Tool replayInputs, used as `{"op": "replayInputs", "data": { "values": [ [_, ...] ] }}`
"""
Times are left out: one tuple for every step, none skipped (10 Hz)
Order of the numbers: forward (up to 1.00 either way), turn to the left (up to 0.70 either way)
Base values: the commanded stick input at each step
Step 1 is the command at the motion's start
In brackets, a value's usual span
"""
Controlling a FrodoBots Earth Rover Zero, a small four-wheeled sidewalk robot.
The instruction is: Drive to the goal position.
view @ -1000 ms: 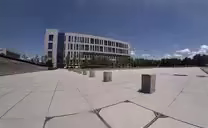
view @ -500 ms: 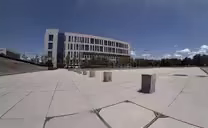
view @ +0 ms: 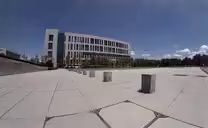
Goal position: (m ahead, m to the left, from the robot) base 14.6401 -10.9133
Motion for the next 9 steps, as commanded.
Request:
{"op": "replayInputs", "data": {
  "values": [
    [0.05,0.00],
    [0.05,0.00],
    [0.05,0.00],
    [0.05,0.00],
    [0.05,0.00],
    [0.05,0.00],
    [0.05,0.00],
    [0.05,0.00],
    [0.05,0.00]
  ]
}}
